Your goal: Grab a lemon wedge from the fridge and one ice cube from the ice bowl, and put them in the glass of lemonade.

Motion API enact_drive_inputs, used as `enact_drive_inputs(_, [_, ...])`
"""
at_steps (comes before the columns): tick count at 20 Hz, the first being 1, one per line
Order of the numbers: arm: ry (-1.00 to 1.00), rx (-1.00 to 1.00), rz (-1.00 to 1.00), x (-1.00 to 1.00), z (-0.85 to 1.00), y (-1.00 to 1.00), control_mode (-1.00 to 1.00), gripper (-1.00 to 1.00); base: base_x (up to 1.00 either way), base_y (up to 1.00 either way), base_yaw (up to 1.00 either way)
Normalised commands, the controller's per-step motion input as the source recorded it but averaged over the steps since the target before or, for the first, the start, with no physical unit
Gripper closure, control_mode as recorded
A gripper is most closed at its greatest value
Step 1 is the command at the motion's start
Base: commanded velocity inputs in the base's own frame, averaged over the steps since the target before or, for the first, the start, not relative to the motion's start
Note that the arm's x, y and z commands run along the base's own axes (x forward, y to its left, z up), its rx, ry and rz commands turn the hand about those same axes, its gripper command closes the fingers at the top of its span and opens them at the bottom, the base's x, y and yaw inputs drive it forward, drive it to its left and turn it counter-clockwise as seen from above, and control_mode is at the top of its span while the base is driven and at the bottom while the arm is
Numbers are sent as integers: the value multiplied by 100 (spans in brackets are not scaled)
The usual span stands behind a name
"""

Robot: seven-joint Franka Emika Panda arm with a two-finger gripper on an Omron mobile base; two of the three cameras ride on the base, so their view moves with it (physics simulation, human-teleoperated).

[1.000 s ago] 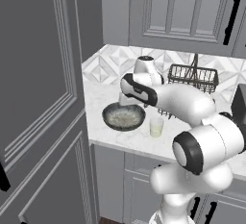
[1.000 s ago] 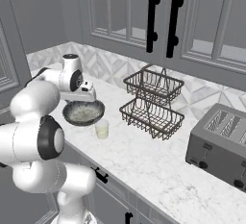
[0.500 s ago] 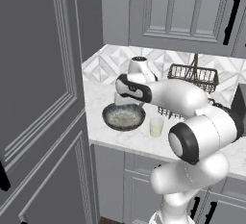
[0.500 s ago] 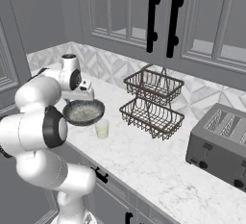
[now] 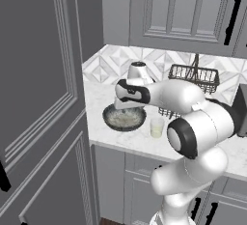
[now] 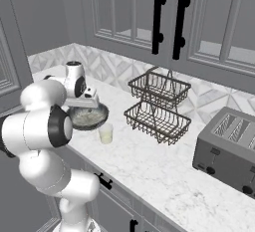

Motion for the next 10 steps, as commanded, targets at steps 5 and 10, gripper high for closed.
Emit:
enact_drive_inputs(5, [0, 0, 0, 12, -10, 2, -100, -100, 0, 0, 0])
enact_drive_inputs(10, [0, 0, 0, 17, -9, 0, -100, -100, 0, 0, 0])
